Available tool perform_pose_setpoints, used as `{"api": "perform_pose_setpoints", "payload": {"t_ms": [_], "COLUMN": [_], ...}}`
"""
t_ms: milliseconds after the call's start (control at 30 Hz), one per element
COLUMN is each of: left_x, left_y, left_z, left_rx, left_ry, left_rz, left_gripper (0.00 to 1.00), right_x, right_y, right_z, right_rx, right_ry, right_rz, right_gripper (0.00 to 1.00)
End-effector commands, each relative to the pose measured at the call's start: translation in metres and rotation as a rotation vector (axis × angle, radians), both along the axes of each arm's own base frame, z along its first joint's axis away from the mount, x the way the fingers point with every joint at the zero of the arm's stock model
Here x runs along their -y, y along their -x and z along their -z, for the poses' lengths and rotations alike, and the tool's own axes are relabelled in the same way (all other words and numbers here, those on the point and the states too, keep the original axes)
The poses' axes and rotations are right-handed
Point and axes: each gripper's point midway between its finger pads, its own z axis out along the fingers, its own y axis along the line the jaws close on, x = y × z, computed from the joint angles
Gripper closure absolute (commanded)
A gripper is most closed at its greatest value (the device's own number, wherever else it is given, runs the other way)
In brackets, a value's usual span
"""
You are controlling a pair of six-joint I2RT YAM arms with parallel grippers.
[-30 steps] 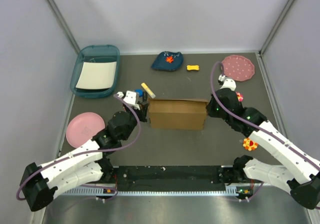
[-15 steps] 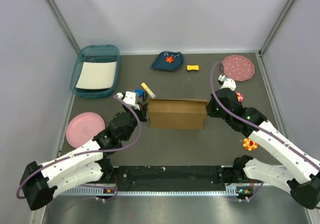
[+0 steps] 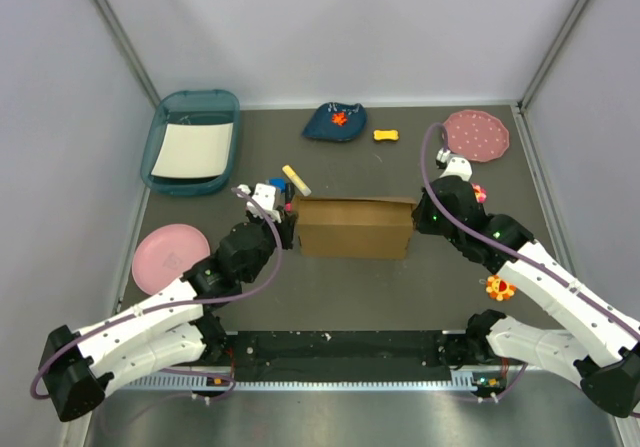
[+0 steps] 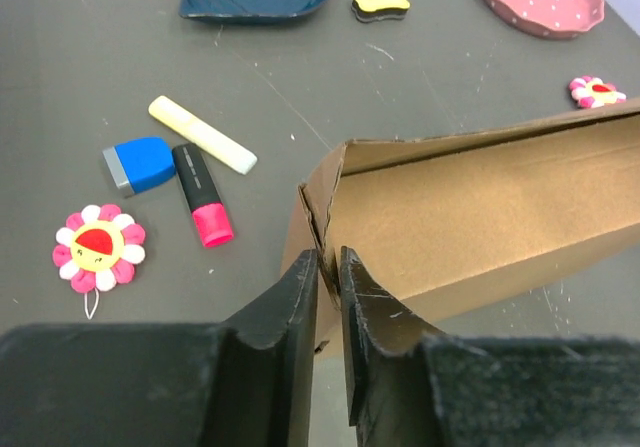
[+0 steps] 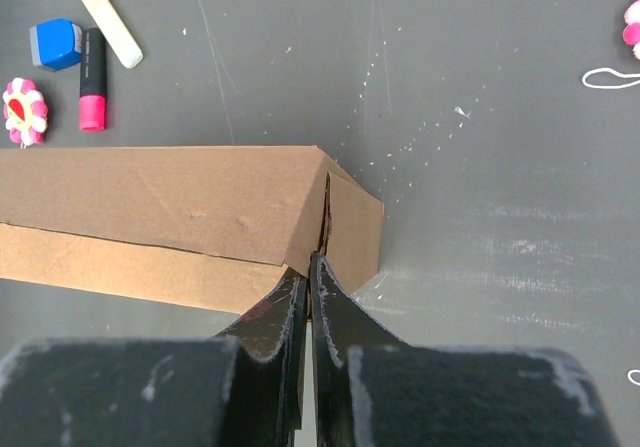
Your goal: Fold the paper box
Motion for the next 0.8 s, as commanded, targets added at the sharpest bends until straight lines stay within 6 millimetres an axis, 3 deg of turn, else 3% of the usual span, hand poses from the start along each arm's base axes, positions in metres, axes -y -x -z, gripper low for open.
{"api": "perform_pose_setpoints", "payload": {"t_ms": [0, 200, 567, 767], "left_x": [0.005, 0.005, 0.008, 0.007], "left_y": [0.004, 0.003, -0.002, -0.005], "left_z": [-0.006, -0.004, -0.04, -0.039], "left_rx": [-0.025, -0.024, 0.037, 0.04], "left_ry": [-0.013, -0.012, 0.04, 0.014], "left_rz": [0.035, 0.031, 0.025, 0.02], "left_gripper": [0.79, 0.89, 0.77, 0.88], "right_x": [-0.002, -0.001, -0.002, -0.002], "right_y": [0.013, 0.013, 0.013, 0.013], "right_z": [0.016, 0.016, 0.015, 0.014], "right_rx": [-0.068, -0.068, -0.066, -0.064], "right_ry": [0.032, 0.032, 0.03, 0.031], "right_rz": [-0.032, -0.032, -0.034, -0.034], "right_gripper": [1.0, 1.0, 1.0, 1.0]}}
